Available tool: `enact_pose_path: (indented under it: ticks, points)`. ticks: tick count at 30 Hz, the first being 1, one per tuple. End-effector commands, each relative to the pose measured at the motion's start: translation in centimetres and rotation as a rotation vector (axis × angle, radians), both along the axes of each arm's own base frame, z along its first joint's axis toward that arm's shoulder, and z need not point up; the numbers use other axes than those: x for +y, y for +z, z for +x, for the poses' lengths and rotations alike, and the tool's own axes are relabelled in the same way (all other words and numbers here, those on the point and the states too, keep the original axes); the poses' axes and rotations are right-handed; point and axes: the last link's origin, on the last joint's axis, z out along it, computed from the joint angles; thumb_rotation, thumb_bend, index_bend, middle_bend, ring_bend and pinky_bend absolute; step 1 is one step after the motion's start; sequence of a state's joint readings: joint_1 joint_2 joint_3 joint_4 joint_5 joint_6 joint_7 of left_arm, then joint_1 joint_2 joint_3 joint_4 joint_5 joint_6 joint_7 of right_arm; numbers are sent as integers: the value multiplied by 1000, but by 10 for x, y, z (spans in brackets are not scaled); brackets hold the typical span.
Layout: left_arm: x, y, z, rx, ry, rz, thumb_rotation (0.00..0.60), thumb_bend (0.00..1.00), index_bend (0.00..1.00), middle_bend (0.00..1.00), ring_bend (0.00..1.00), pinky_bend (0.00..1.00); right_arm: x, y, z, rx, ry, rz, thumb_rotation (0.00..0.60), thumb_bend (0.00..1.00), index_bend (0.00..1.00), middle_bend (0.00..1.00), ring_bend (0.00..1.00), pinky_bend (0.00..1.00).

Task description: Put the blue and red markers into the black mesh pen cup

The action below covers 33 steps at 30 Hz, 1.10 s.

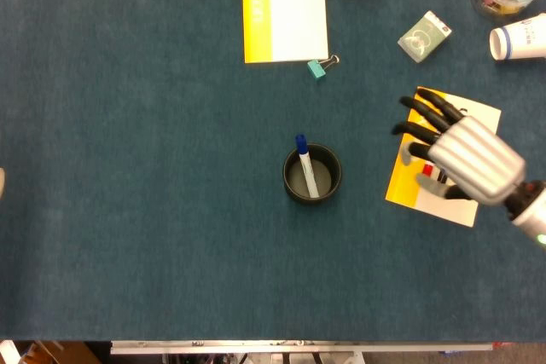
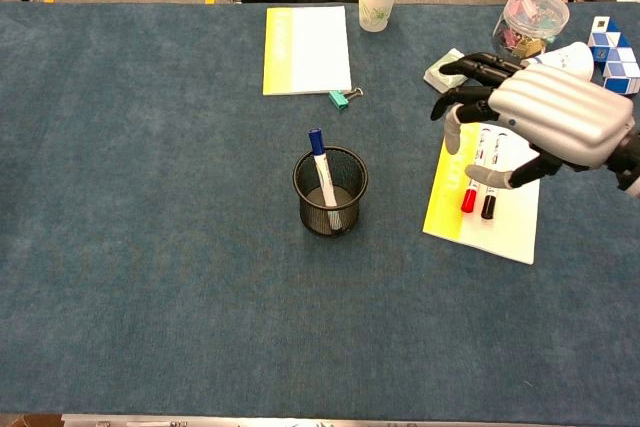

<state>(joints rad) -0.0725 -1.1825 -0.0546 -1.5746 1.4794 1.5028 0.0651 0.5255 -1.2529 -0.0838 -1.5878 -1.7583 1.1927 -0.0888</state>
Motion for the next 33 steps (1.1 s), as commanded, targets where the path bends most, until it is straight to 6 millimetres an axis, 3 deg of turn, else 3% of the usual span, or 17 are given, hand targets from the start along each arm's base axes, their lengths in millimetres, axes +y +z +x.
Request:
enact_pose_path:
  ticks: [1, 9, 18, 33]
  points:
    - [1, -1, 0, -4, -1, -1, 600, 358, 309, 208, 201, 96, 7, 6, -21, 84, 15, -39, 600, 257, 504, 312, 27, 0]
    - [3, -7, 4, -15, -15, -16, 600, 358, 309, 209, 201, 96, 12, 9, -56, 222, 18, -96, 600, 257, 504, 312, 27, 0]
    - [3, -8, 7, -21, -24, -22, 600, 358, 308, 208, 201, 96, 7, -8, -77, 328, 22, -120, 600, 256, 504, 300, 27, 0]
    - [-4, 1, 3, -16, -9, 4, 600, 358, 308, 208, 201, 96, -17, -52, -54, 352, 61, -74, 600, 254, 498, 287, 27, 0]
